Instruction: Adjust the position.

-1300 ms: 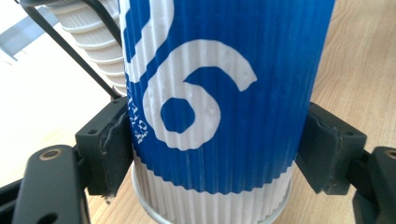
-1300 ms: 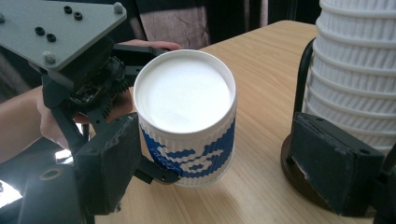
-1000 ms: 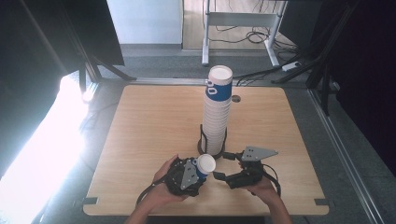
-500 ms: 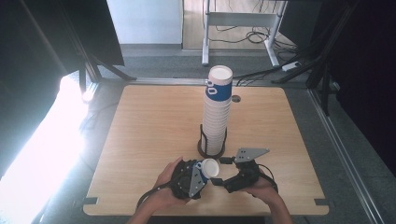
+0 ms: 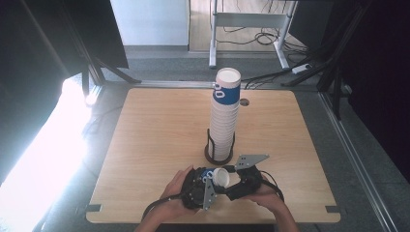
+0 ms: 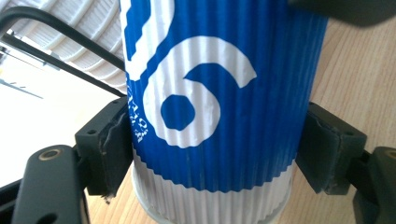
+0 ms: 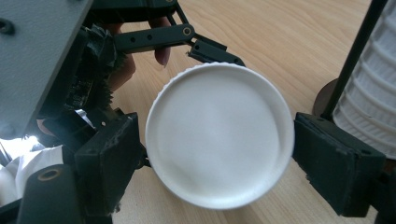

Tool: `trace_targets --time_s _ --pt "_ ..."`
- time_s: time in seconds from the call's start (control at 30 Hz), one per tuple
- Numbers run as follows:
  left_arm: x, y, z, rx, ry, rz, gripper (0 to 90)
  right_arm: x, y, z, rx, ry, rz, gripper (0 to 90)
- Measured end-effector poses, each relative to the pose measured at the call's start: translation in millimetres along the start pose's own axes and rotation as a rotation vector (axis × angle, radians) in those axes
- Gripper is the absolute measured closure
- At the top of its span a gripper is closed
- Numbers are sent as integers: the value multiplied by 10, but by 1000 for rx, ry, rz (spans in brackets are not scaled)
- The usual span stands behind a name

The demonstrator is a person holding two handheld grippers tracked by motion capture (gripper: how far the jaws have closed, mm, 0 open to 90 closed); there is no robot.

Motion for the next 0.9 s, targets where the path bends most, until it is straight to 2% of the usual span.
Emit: trace_targets --time_s 0.2,0.27,0.37,0.6,0.87,0.9 --pt "0 48 30 -40 -8 12 203 -59 -10 -9 2 -21 11 213" --pt "-4 61 33 -38 -3 15 202 -69 -2 -15 -1 -25 6 254" --pt "-7 56 30 -38 -7 19 195 -67 20 -24 -12 -23 8 262" --pt "-1 14 35 13 10 6 165 -42 61 -27 -27 12 33 272" --pt "21 -63 10 77 27 -3 117 -6 69 -25 -20 43 27 275" --pt "27 -78 5 95 35 -5 109 5 71 -24 -22 51 25 275"
Point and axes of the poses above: each handheld gripper's, and its own axes: x roughly backward along the jaws, z roughly out of its top, y roughly to its right, the point moved 2 cm from there along -x, roughly forward along the jaws, and after that the axes turned 4 degrees about z, right-handed, at the moved point
